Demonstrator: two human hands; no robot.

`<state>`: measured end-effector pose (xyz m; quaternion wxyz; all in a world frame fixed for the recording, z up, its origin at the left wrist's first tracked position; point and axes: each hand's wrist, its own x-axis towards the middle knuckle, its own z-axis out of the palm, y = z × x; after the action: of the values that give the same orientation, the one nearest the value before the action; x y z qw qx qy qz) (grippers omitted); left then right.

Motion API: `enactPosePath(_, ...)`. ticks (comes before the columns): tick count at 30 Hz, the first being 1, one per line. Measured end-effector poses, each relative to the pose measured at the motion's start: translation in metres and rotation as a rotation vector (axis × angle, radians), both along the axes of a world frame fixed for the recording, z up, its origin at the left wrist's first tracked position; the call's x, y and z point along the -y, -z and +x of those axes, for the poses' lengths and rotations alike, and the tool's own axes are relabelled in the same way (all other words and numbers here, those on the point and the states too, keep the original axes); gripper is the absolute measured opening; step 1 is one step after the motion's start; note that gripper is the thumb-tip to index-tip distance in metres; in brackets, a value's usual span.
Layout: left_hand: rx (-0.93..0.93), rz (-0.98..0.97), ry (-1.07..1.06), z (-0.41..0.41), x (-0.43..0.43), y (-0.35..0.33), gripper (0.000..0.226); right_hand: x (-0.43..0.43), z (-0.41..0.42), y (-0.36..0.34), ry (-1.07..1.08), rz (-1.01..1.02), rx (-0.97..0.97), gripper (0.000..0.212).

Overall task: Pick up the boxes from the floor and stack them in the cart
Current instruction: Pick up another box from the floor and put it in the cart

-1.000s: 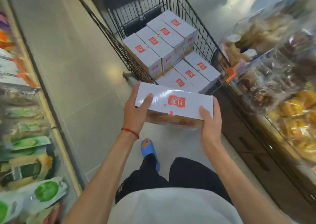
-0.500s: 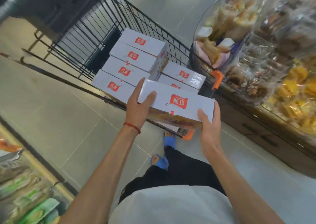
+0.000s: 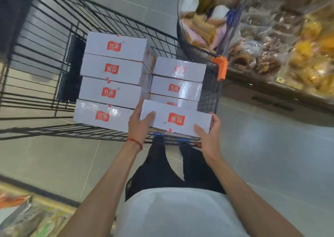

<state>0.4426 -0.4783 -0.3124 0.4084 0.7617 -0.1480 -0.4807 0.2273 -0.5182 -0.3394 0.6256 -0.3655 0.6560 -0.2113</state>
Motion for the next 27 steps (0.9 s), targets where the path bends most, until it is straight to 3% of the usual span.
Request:
enactPosePath(8, 0.086, 0.133, 0.273, 0.027, -0.001, 0.01, 0.056, -0.016, 0.019, 0.012, 0.077, -0.006, -0.089, 0.063)
enactPosePath(14, 0.379, 0.203, 0.525, 0.043, -0.017, 0.012, 0.043, -0.019, 0.021, 0.02, 0.035, 0.021, -0.158, 0.063)
enactPosePath(21, 0.523, 0.104, 0.518, 0.052, -0.026, 0.01, 0.028, -0.022, 0.027, 0.018, 0.067, 0.049, -0.154, 0.067)
enactPosePath(23, 0.677, 0.044, 0.586, 0.058, -0.024, 0.009, 0.024, -0.021, 0.028, 0.016, 0.087, 0.057, -0.137, 0.067)
enactPosePath(27, 0.722, -0.018, 0.887, 0.073, -0.012, 0.023, 0.037, -0.024, 0.031, 0.014, 0.145, 0.05, -0.121, 0.055)
